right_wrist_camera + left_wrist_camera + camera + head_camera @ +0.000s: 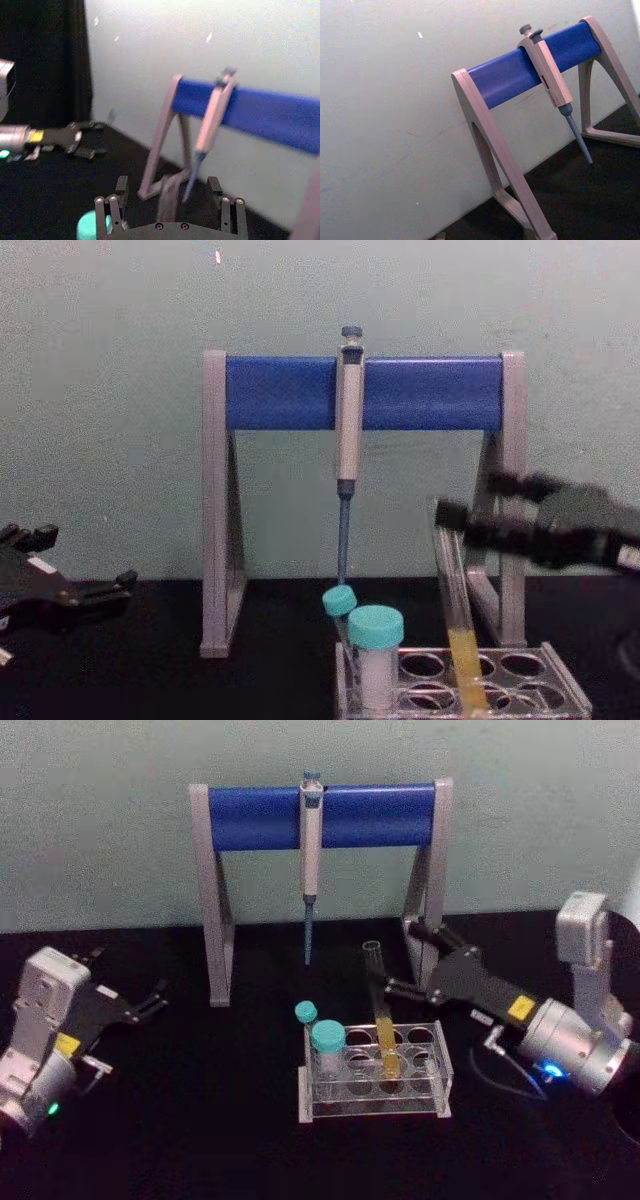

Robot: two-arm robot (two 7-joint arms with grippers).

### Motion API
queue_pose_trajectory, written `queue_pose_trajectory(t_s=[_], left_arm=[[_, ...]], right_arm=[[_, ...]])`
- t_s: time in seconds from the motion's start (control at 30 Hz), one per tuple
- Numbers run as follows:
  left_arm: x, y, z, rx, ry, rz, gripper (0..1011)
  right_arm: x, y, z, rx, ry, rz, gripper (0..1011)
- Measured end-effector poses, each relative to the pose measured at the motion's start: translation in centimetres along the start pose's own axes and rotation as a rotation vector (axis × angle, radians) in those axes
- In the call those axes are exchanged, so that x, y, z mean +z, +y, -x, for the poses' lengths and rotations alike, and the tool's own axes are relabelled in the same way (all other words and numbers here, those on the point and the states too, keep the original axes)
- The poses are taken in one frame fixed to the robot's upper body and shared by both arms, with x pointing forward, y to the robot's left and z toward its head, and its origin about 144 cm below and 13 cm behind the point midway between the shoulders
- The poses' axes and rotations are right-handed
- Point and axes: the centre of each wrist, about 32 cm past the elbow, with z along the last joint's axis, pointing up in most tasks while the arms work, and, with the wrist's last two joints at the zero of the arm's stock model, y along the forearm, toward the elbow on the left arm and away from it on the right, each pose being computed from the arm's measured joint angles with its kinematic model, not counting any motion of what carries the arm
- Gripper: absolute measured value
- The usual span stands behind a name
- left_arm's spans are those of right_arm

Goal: Pick up the test tube from the test tube rack, shake it, then place it back into the test tube rack.

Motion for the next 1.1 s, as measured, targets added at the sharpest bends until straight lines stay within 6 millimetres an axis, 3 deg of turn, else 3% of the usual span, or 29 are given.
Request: queue_pose_trajectory(t_s=[0.23,0.47,0.77,1.1], left_arm=[[0.0,0.0,0.0,0.000,0.000,0.000,1001],[0.0,0.0,0.0,0.000,0.000,0.000,1001],[0.0,0.0,0.0,0.000,0.000,0.000,1001],[0.0,0.0,0.0,0.000,0.000,0.000,1001]], right_arm=[[1.9,-1.6,1.7,-0.258,-0.096,-0.011,1000],[1.9,-2.6,2.9,-0.547,-0.137,0.181,1000],[-0.5,-2.9,3.3,-0.629,-0.053,0.339,1000],[-0.8,-3.0,3.2,-0.630,-0.032,0.347,1000]])
